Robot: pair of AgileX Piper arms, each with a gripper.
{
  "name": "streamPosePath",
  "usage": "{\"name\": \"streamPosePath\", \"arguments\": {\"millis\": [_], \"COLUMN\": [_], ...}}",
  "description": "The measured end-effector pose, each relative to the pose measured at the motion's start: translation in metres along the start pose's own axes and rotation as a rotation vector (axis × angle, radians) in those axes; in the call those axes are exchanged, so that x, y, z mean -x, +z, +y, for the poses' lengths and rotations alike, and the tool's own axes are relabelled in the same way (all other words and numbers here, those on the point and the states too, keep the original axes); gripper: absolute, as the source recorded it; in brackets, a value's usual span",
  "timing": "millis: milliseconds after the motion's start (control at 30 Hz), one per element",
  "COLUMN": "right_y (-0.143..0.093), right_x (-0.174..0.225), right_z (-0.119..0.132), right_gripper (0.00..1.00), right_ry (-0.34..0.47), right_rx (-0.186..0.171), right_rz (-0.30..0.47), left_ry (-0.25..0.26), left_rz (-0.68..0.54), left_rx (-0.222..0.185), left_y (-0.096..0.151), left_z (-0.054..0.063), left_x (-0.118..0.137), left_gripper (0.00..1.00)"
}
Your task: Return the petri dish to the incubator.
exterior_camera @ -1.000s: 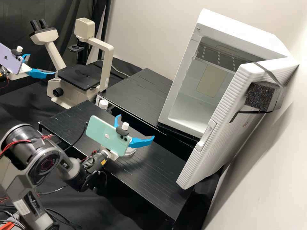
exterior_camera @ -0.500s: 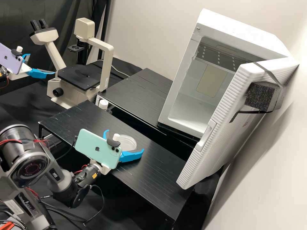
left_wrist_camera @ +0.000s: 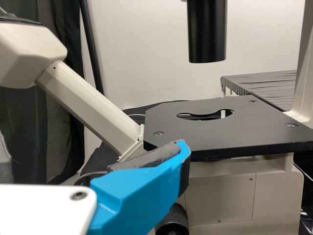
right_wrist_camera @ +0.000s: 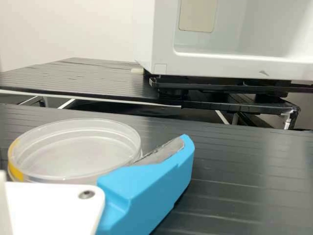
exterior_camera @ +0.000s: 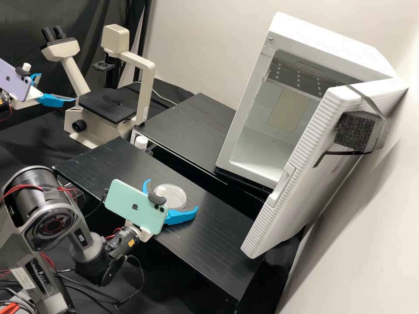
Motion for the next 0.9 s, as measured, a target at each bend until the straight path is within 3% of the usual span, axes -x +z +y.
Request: {"name": "streamPosePath", "arguments": {"millis": [900], "right_y": [-0.0033], "right_x": [-0.0013], "right_z": [-0.0051], "right_gripper": [0.00], "right_ry": [-0.035], "right_rx": [0.002], "right_rz": [0.025], "left_ry": [0.000], "left_rz": [0.000], "left_rx": [0.000], "left_y": [0.0000], "left_z": [0.0000], "left_x": [0.0000], "left_gripper": [1.00]}}
